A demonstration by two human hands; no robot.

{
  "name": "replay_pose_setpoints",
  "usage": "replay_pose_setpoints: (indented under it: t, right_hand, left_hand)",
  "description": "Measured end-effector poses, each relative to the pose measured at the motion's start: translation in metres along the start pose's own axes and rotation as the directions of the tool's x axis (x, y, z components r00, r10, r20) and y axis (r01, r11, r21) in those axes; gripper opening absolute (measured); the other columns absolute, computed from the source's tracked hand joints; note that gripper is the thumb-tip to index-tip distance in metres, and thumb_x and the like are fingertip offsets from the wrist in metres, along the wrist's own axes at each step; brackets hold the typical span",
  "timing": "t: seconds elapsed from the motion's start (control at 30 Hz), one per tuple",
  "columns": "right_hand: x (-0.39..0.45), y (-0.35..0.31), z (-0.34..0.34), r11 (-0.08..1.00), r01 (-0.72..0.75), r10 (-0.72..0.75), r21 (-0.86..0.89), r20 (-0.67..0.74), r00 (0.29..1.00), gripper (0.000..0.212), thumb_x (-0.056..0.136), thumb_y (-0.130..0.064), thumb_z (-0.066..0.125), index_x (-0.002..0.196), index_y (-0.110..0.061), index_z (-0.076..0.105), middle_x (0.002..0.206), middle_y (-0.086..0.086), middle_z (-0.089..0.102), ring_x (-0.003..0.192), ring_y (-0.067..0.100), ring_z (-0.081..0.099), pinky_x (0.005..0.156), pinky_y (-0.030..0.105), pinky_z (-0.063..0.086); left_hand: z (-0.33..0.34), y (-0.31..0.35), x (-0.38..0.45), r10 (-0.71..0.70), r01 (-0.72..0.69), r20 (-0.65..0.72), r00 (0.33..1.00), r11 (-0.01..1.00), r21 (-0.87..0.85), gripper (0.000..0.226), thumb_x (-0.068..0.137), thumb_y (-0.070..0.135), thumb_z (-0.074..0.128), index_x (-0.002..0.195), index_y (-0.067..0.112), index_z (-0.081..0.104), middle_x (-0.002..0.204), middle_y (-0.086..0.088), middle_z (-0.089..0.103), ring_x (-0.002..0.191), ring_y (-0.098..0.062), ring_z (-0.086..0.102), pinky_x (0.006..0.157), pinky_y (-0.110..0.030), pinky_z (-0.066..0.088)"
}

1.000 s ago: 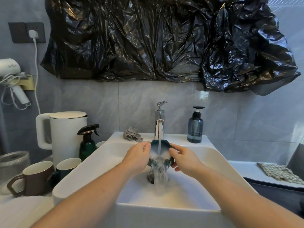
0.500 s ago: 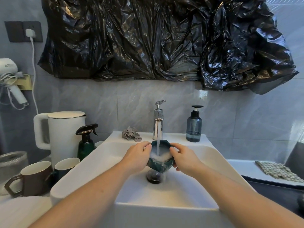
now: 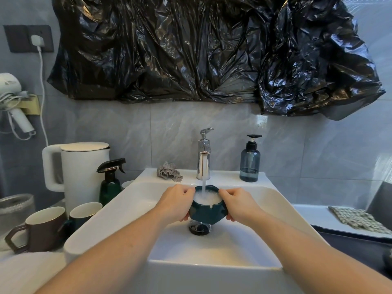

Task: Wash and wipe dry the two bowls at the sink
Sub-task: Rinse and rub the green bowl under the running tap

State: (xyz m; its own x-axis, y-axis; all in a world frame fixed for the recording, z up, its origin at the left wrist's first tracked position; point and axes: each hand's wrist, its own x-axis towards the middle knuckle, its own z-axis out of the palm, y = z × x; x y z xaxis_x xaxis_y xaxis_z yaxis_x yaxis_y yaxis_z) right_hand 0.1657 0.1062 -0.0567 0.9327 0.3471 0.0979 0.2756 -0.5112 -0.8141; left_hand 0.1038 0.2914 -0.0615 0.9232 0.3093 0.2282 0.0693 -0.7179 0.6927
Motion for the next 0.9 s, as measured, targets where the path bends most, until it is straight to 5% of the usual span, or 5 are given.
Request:
replay_pose_setpoints:
  t: [0.4,0.6,0.9]
  right_hand:
    - [-0.007,-0.005,-0.003,1.000,-0.008,0.008,-0.013,-0.004,1.000,0.046,0.109,-0.038,0.040,0.081,-0.013,0.065,0.061,0.003,0.058,0.054,0.018,0.052,0.039,0.013,0.040]
    - [-0.004,-0.005,-0.001,0.999,-0.041,0.041,-0.022,0.020,0.999,0.043,0.110,-0.040,0.037,0.101,-0.012,0.068,0.071,0.004,0.060,0.058,0.015,0.055,0.041,0.012,0.041]
    - [0.006,0.001,0.000,0.994,-0.111,0.111,-0.019,0.014,0.994,0.047,0.110,-0.038,0.034,0.105,-0.005,0.068,0.081,0.012,0.069,0.057,0.018,0.063,0.046,0.016,0.047]
  left_hand:
    - [0.000,0.000,0.000,-0.013,0.013,-0.004,1.000,1.000,0.000,0.046,0.108,0.028,0.034,0.071,0.011,0.053,0.053,-0.009,0.063,0.047,-0.022,0.060,0.059,-0.037,0.056]
    - [0.001,0.003,0.000,-0.037,0.038,-0.013,0.999,0.999,0.003,0.052,0.113,0.038,0.030,0.083,0.009,0.062,0.058,-0.009,0.065,0.047,-0.017,0.060,0.063,-0.034,0.059]
    - [0.001,0.002,0.002,-0.057,0.056,-0.025,0.998,0.998,-0.042,0.054,0.111,0.040,0.031,0.080,0.008,0.062,0.064,-0.011,0.064,0.051,-0.020,0.061,0.059,-0.032,0.056]
